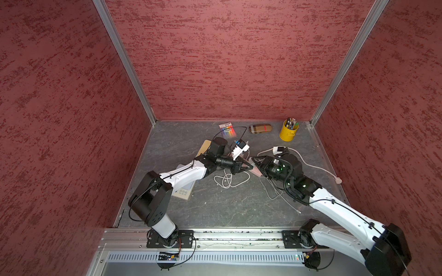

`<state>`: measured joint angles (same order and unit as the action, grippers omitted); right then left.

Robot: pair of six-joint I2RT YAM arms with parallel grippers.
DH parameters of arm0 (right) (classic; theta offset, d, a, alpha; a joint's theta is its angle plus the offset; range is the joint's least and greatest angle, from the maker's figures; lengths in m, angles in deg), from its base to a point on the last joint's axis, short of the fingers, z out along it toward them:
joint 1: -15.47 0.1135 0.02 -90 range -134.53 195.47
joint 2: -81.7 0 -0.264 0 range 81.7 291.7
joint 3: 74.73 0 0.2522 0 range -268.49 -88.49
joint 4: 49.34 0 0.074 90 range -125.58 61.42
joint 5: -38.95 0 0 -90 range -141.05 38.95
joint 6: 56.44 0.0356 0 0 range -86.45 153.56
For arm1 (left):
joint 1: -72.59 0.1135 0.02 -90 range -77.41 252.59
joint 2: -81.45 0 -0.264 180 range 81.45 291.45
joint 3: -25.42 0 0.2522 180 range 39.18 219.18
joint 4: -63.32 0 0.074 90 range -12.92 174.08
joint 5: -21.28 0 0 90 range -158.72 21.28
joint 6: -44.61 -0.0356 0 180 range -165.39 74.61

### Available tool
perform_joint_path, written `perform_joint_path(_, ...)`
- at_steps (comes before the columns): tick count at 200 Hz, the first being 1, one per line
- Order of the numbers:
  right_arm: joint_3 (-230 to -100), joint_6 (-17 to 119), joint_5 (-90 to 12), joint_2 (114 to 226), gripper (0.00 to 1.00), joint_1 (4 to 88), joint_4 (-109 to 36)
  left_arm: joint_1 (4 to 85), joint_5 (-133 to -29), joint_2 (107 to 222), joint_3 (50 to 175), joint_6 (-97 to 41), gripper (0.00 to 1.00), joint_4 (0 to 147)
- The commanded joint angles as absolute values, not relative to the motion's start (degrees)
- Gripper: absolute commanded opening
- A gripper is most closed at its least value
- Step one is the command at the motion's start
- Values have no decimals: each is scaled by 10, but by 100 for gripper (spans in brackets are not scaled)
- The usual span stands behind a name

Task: Charge the electronic scale
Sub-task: Pick up the charging cable from the center of the board.

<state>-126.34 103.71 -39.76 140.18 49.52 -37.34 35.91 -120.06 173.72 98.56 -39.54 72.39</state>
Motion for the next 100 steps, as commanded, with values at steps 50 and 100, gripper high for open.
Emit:
perform_joint_path(50, -1304, 1023, -361, 1436, 24, 503, -356, 344, -1138, 1719, 1009, -456, 0, 776)
perform_joint_path(100, -1313, 1016, -363, 1452, 4, 504, -354, 337, -1114, 1722, 1015, -476, 12, 793)
